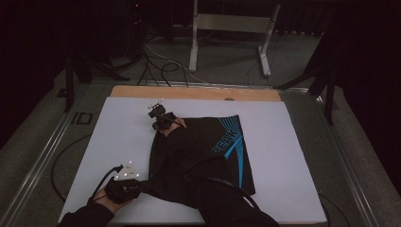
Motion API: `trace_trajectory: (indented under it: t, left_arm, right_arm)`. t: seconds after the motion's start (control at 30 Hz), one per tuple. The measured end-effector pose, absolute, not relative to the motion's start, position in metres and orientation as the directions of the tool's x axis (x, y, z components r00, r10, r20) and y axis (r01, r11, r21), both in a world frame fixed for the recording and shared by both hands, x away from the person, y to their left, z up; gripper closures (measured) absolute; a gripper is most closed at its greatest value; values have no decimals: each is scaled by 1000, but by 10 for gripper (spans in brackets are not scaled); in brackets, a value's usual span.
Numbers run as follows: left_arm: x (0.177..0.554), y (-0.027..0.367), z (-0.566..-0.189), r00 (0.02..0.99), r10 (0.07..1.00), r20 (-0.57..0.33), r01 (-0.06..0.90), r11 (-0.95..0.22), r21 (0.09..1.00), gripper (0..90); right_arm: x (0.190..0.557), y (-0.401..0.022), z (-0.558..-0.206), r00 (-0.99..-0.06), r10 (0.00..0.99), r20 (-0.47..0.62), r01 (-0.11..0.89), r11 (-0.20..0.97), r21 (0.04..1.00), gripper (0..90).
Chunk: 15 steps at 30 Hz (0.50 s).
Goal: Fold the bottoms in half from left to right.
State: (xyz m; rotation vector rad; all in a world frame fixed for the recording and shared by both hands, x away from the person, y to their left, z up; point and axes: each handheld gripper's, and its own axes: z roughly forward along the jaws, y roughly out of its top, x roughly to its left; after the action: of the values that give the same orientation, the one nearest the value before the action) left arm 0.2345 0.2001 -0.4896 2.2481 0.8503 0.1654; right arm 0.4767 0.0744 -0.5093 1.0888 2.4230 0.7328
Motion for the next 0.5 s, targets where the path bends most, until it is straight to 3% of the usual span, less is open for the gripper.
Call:
trace_trajectory:
  t: [0.3,0.5]
  left_arm:
    - [234,199,-489,773,622,-124,529,-524,668,853]
    - [234,198,-488,775,619,-123,525,-524,670,853]
  right_arm:
    - [475,72,-504,-644,758,-107,560,561,610,779]
    - [475,70,-501,-656,751,-82,559,555,616,840]
